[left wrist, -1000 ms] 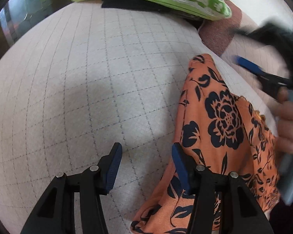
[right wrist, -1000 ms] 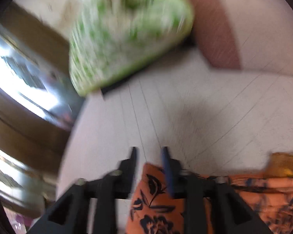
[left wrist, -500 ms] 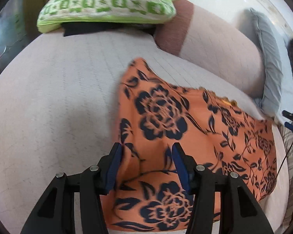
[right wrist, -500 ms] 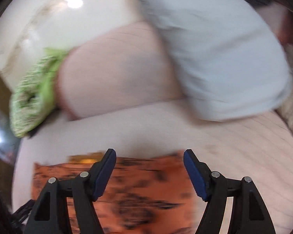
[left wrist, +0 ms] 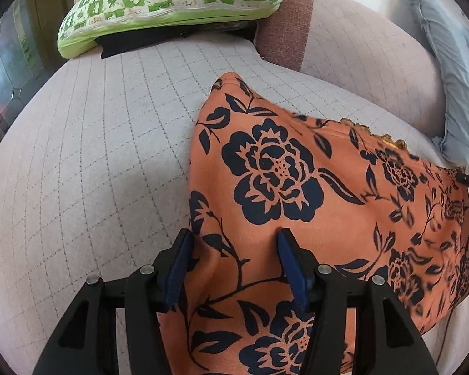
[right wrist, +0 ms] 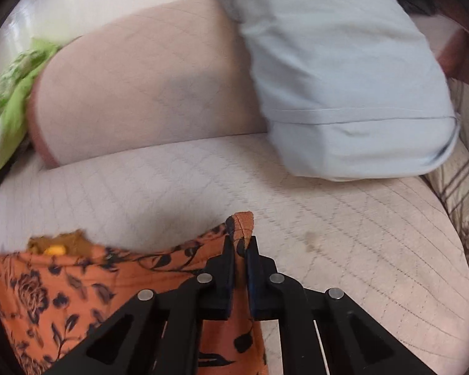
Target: Fold small clothes
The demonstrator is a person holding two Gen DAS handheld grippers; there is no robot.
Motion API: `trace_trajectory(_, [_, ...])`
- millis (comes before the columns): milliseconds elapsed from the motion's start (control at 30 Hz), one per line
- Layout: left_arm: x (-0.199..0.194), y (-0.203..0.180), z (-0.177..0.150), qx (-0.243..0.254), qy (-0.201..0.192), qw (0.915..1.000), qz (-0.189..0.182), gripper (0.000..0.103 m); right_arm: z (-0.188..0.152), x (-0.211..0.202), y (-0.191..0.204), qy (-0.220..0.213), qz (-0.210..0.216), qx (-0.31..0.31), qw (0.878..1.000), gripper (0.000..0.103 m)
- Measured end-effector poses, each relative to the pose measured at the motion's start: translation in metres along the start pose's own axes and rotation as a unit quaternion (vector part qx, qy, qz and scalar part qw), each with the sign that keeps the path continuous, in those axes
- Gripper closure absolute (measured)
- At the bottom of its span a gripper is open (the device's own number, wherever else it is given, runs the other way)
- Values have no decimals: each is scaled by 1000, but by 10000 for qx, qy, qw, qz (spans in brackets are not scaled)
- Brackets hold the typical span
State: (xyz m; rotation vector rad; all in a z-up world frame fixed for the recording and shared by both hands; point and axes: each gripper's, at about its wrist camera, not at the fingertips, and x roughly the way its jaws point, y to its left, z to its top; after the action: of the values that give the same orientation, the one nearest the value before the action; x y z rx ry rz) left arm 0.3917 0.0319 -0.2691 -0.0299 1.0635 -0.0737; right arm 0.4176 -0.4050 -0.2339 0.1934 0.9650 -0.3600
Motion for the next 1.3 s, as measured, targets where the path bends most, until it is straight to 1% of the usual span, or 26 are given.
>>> trace_trajectory(67, [1,0,0,55,40,9999,79,42,-2,19,-6,181,-213,21,9996,97])
trace_trajectory(133, [0,0,0,15,91,9999,64,40,-8,34,-14,446,-42,303,9985,94])
trace_trajectory(233, [-5,5,-1,-82,74,9999,-35,40,-11,19,-33,256,389,1049,9934,90])
trace_trajectory(267, [-9,7,0,-107,0,9999,-29,40,-11,4,-42,76,524,1335,9896,84])
trace_trajectory(300, [-14,8,1,-135,-109,9998,-17,40,-11,-6,-47,-58,537,1427,9883,80])
trace_trajectory(333, [-18,9,1,-155,-203,9997,-34,40,-12,-23,-51,-299,418,1474,9877,76])
trace_trajectory(367, [-26,9,2,-180,-346,9992,-118,40,-14,-44,-52,-544,261,1360,9889,72])
trace_trajectory(400, [-31,7,2,-184,-434,9987,-204,40,-17,-59,-49,-655,235,1210,9902,71])
trace_trajectory(433, [-37,3,1,-159,-540,9979,-329,40,-20,-72,-48,-720,296,994,9920,71])
trace_trajectory(533, [-46,-18,-5,104,-630,9962,-587,40,-46,-109,-27,-742,866,321,9930,71])
trace_trajectory(600, [-48,-37,-13,383,-627,9954,-612,40,-70,-124,-2,-582,1326,-61,9894,71])
trace_trajectory(633, [-46,-45,-17,483,-585,9954,-582,39,-82,-127,11,-502,1468,-192,9877,71])
trace_trajectory(700, [-35,-57,-26,650,-296,9962,-490,38,-112,-129,36,-279,1663,-491,9845,71])
trace_trajectory(733, [-29,-61,-27,674,-133,9967,-423,38,-125,-126,45,-162,1729,-547,9833,71])
trace_trajectory(767, [-18,-63,-33,687,135,9972,-277,38,-141,-120,51,-32,1815,-563,9818,71])
trace_trajectory(800, [-13,-65,-36,714,203,9971,-185,38,-149,-115,52,74,1874,-573,9806,71])
trace_trajectory(833, [-12,-67,-40,799,145,9967,-93,38,-157,-106,53,194,1888,-584,9801,71])
trace_trajectory(900, [-17,-73,-46,1016,76,9947,117,37,-175,-78,47,844,1768,-476,9795,70])
trace_trajectory(933, [-21,-73,-50,1039,55,9944,162,36,-178,-75,40,907,1882,-362,9773,70])
trace_trajectory(967, [-22,-72,-52,1025,59,9946,165,36,-183,-79,28,883,2121,-172,9731,70])
trace_trajectory(1067, [-24,-63,-58,890,112,9959,111,36,-195,-82,15,1292,2075,-148,9696,70])
trace_trajectory(1100, [-25,-60,-58,845,118,9963,107,36,-200,-84,15,1353,2003,-279,9699,70])
trace_trajectory(1167, [-28,-54,-58,742,136,9971,139,36,-207,-92,22,1383,1704,-737,9728,70])
trace_trajectory(1233, [-32,-49,-59,606,92,9981,98,36,-204,-96,28,1499,1491,-924,9730,71])
trace_trajectory(1267, [-33,-50,-59,553,58,9984,65,36,-197,-102,29,1509,1465,-900,9735,71])
trace_trajectory(1300, [-37,-47,-57,444,-17,9990,-1,36,-190,-108,29,1384,1565,-830,9744,71])
